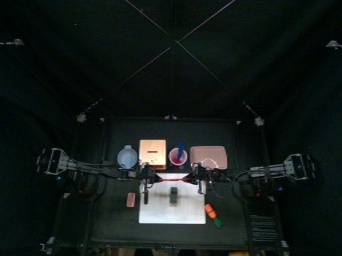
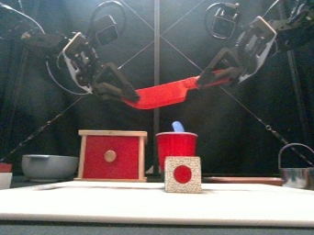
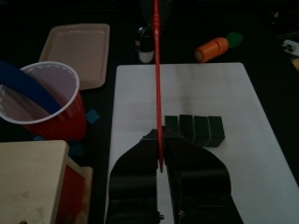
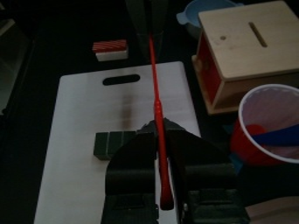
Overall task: Cut the sushi into 4 pieces with the knife
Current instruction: Cut the sushi into 4 pieces
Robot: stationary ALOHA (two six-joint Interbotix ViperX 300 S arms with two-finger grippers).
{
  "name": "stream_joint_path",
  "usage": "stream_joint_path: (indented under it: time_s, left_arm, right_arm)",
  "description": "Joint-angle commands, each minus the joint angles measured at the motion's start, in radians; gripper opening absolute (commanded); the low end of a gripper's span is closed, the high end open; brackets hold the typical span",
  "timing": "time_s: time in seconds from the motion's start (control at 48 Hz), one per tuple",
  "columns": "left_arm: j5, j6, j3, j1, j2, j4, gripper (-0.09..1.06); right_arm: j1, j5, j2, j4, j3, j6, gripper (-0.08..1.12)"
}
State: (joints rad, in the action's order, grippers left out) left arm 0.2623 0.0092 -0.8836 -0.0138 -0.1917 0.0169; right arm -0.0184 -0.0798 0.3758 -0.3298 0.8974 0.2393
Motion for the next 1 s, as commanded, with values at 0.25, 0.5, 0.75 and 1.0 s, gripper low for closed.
stream_joint_path:
  time_s: [0.25, 0.5, 0.75, 1.0]
  left_arm:
    - [0.008, -0.003, 0.025, 0.000, -0.003, 0.002, 0.31]
    - [0.009, -0.003, 0.015, 0.005, 0.006, 0.002, 0.31]
    - [0.009, -0.003, 0.023, 0.005, 0.075, 0.003, 0.31]
    - [0.008, -0.006, 0.043, 0.034, 0.141, 0.000, 0.31]
  right_arm:
    - [0.008, 0.179, -0.048, -0.023, -0.084, -0.005, 0.16]
    - [0.021, 0.279, -0.071, -0.025, -0.112, -0.006, 0.15]
    - [0.014, 0.298, -0.109, -0.032, -0.112, -0.006, 0.15]
    - [0.009, 0.308, -0.186, -0.057, -0.112, -0.006, 0.12]
